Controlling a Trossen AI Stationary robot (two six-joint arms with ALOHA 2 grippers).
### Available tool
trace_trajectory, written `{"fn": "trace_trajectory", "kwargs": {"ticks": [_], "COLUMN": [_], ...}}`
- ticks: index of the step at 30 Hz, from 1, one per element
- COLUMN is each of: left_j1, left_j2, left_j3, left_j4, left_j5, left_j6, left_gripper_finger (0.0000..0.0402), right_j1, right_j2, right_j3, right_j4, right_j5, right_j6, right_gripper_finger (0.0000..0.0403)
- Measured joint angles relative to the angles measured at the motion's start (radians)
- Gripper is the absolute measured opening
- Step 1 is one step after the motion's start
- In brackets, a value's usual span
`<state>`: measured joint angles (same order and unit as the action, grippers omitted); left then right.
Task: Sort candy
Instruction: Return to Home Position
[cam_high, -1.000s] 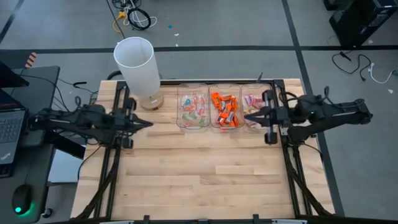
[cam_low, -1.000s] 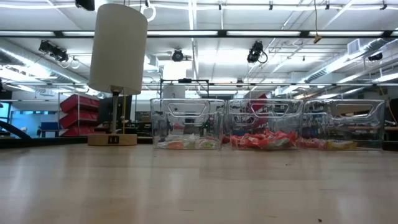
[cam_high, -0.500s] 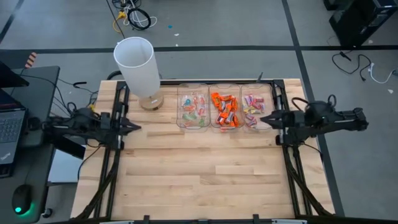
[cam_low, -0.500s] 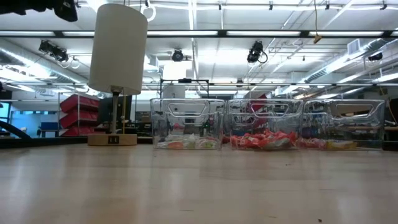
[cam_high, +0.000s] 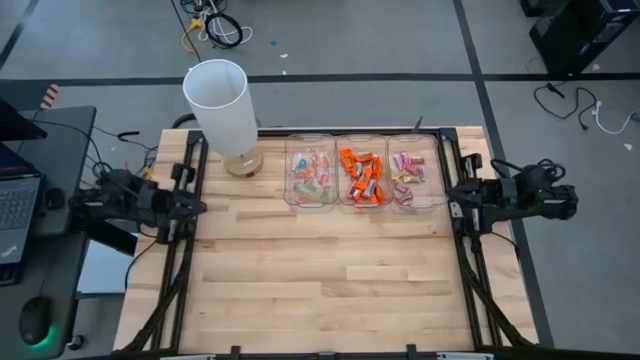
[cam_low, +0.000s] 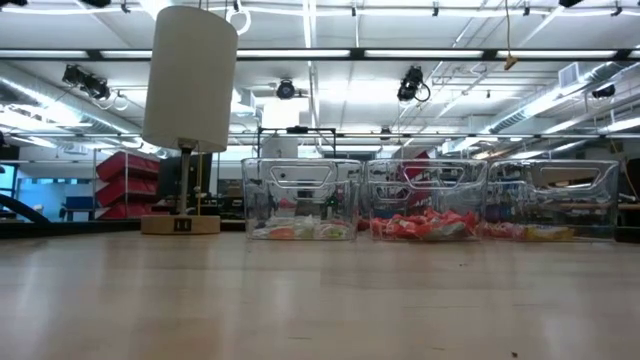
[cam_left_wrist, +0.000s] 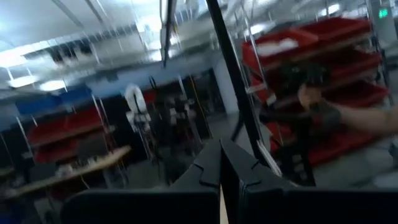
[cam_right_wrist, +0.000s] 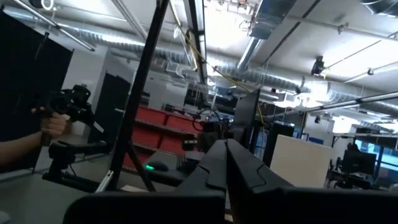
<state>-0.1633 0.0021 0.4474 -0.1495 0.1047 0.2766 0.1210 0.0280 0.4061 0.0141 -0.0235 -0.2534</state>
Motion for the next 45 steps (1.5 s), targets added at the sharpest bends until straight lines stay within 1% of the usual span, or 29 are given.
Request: {"fn": "trace_trajectory", "kwargs": {"ticks": [4,10,13,16,18,20,25,28,29,32,37,41,45], "left_j1": [0.000,0.000,0.000,0.000,0.000,0.000,0.000,0.000,0.000,0.000,0.001,0.001,0.001], "left_j2": [-0.001,-0.002,-0.002,-0.001,-0.002,-0.002,-0.002,-0.001,0.006,0.035,0.054,0.057,0.057], "left_j3": [-0.063,-0.204,-0.281,-0.325,-0.337,-0.344,-0.377,-0.405,-0.404,-0.405,-0.405,-0.405,-0.405], "left_j4": [-0.006,0.131,0.209,0.248,0.247,0.208,0.158,0.071,0.073,0.075,0.068,0.078,0.087], "left_j5": [0.006,0.081,0.087,0.079,0.052,0.023,-0.017,-0.062,-0.074,-0.058,-0.117,-0.175,-0.200], "left_j6": [-0.017,-0.045,-0.069,-0.075,-0.083,-0.088,-0.082,-0.081,-0.089,-0.048,-0.043,-0.049,-0.096], "left_gripper_finger": [0.0000,0.0000,0.0000,0.0000,0.0000,0.0000,0.0000,0.0000,0.0000,0.0000,0.0000,0.0000,0.0002], "right_j1": [0.000,0.000,0.000,0.000,0.000,0.000,0.000,0.000,0.000,0.000,0.000,0.000,0.000], "right_j2": [-0.023,-0.024,-0.024,-0.024,-0.024,-0.024,-0.024,-0.024,-0.024,-0.024,-0.016,-0.017,-0.017], "right_j3": [-0.042,-0.075,-0.089,-0.115,-0.133,-0.162,-0.251,-0.310,-0.331,-0.396,-0.400,-0.400,-0.400], "right_j4": [-0.004,0.000,0.001,0.006,0.014,0.036,0.120,0.154,0.166,0.179,0.050,0.068,0.080], "right_j5": [0.000,0.000,0.001,-0.001,-0.018,-0.030,-0.039,-0.059,-0.063,-0.066,-0.056,-0.001,0.002], "right_j6": [0.014,0.037,0.051,0.069,0.074,0.081,0.101,0.105,0.105,0.103,0.134,0.130,0.145], "right_gripper_finger": [0.0000,0.0000,0.0000,0.0000,0.0000,0.0000,0.0000,0.0000,0.0000,0.0000,0.0000,0.0000,0.0000]}}
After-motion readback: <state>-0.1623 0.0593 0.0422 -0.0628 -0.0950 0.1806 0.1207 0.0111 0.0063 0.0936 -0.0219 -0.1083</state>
